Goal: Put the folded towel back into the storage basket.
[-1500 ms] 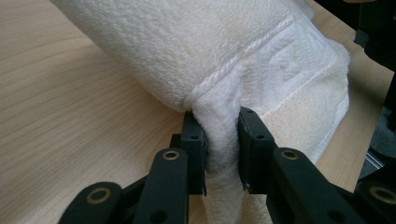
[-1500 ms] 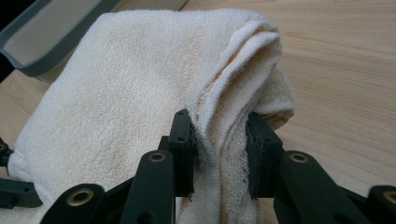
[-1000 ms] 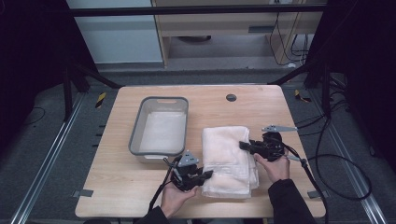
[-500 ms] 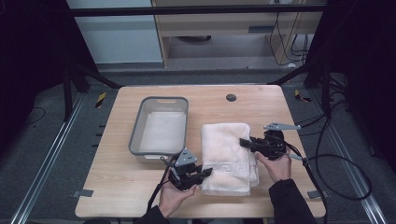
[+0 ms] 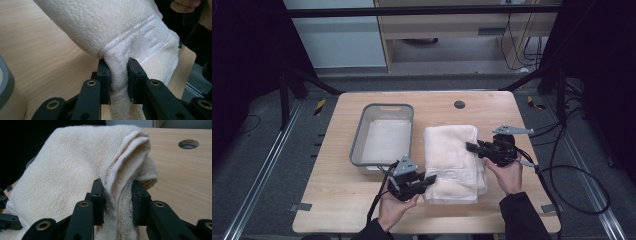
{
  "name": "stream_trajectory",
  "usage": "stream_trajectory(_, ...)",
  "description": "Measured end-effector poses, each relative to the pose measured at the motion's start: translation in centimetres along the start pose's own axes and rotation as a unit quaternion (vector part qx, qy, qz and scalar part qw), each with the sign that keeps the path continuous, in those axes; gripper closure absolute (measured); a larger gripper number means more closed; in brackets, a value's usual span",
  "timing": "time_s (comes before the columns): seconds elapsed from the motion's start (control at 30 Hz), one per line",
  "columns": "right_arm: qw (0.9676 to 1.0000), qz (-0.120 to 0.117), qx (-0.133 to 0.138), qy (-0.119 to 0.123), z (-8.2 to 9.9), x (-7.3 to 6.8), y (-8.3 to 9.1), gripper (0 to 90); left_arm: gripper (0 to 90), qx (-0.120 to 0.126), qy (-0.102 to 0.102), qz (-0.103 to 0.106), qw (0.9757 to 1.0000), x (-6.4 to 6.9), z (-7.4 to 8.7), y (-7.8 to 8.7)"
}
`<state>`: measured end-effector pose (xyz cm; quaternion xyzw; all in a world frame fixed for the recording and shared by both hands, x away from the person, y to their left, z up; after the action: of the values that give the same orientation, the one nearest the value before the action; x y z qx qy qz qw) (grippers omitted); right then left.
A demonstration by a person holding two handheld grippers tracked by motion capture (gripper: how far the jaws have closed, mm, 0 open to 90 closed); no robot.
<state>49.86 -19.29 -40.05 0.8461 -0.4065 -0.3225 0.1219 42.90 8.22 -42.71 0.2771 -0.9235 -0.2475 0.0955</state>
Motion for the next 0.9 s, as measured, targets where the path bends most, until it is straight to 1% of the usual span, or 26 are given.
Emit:
stream_trajectory(0.07, 1.0000, -0.002, 0.003, 0.002, -0.2, -0.1, 0.0, 68.2, 74.2, 0.006, 0.002, -0.002, 1.0000, -0.1, -0.2, 0.3)
stream_trajectory(0.23, 0.9999, -0.003, 0.007, 0.008, -0.8, -0.5, 0.1, 68.2, 74.2, 0.011, 0.001, -0.005, 0.9999, -0.3, -0.7, 0.6)
stream_trajectory(0.33, 0.9999, -0.001, 0.012, 0.009, -1.1, -0.8, 0.1, 68.3, 74.2, 0.013, -0.001, -0.007, 0.9999, -0.5, -0.9, 0.8)
stream_trajectory(0.43, 0.9999, -0.003, 0.016, 0.005, -1.5, -0.9, 0.2, 68.2, 74.2, 0.016, -0.003, -0.008, 0.9998, -0.8, -1.5, 1.1)
stream_trajectory(0.57, 0.9997, -0.002, 0.024, 0.010, -2.1, -1.2, 0.2, 68.3, 74.2, 0.018, -0.006, -0.012, 0.9997, -1.1, -1.8, 1.3)
stream_trajectory(0.7, 0.9996, -0.006, 0.027, 0.007, -2.5, -1.5, 0.0, 68.3, 74.2, 0.021, -0.003, -0.015, 0.9997, -1.5, -2.0, 1.7)
stream_trajectory(0.9, 0.9993, -0.006, 0.033, 0.017, -3.3, -2.3, -0.3, 68.3, 74.2, 0.032, 0.000, -0.018, 0.9993, -2.1, -2.4, 2.4)
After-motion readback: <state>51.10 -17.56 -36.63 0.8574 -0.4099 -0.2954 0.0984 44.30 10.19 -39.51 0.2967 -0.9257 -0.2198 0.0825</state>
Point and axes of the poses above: each handheld gripper's, and its own axes: y roughly backward along the jaws, z roughly out of its underside, x roughly to its right, the point moved 2 cm from there along -y, roughly forward along the jaws, and after that the axes turned 11 degrees about -y, right-handed, at the moved point
